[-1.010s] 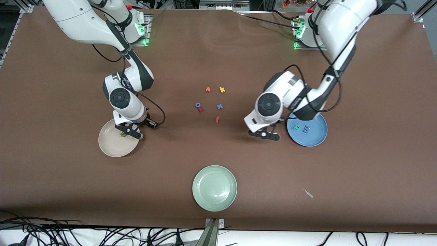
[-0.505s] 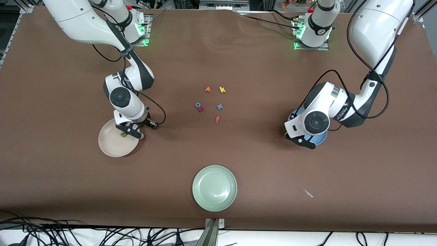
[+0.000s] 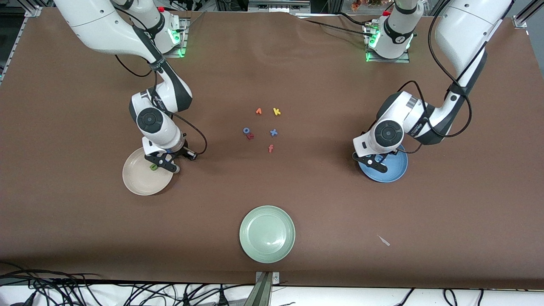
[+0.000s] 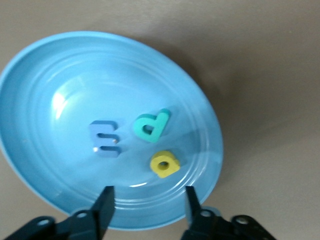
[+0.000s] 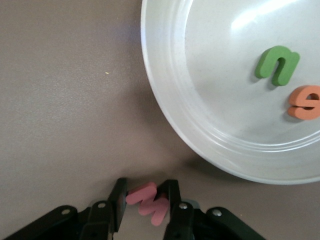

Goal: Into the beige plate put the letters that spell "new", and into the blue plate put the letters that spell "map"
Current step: 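Drop right gripper's m on the white plate while the left gripper drops a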

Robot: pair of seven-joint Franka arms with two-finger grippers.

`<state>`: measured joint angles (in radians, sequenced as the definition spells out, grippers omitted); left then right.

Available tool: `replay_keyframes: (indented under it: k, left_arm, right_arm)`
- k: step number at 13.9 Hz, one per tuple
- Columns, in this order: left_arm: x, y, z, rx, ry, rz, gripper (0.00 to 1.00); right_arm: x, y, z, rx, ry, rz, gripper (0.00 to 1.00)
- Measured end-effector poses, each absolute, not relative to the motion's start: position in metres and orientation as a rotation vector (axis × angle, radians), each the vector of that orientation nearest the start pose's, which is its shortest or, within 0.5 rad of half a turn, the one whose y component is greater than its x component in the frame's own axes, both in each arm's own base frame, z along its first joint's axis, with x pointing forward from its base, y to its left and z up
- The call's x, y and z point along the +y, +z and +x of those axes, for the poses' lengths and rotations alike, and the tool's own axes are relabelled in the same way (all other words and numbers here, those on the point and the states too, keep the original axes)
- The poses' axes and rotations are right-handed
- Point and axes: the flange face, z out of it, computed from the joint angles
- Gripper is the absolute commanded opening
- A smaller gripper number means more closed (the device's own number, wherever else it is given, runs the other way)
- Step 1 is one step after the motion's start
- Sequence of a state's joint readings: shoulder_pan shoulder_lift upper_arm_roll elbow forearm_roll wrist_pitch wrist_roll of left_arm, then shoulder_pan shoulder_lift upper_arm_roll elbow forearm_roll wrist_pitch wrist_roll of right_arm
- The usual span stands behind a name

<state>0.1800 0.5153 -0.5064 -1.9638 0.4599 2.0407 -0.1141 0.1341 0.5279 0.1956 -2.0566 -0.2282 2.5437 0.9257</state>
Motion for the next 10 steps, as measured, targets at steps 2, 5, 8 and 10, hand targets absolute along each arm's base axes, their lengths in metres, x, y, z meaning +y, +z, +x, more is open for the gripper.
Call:
replay_keyframes:
  k: [2,5,8,10]
  left_arm:
    - [-0.156,0.242,0.561,0.671,0.393,-2.842,1.00]
    - [-0.174,0.324,0.580,0.564,0.315,-2.945,1.00]
    - [-0.178,0.398,0.601,0.503,0.216,-2.992,1.00]
    - [-0.174,0.430,0.613,0.470,0.155,-3.015,1.00]
  right_arm:
    - [0.192,0.179,0.556,0.675,0.007,-3.108,0.25]
    - [0.189,0.203,0.560,0.611,0.012,-3.147,0.25]
    - [0.166,0.230,0.570,0.469,-0.004,-3.184,0.26]
    - [0.133,0.235,0.579,0.387,0.002,-3.199,0.26]
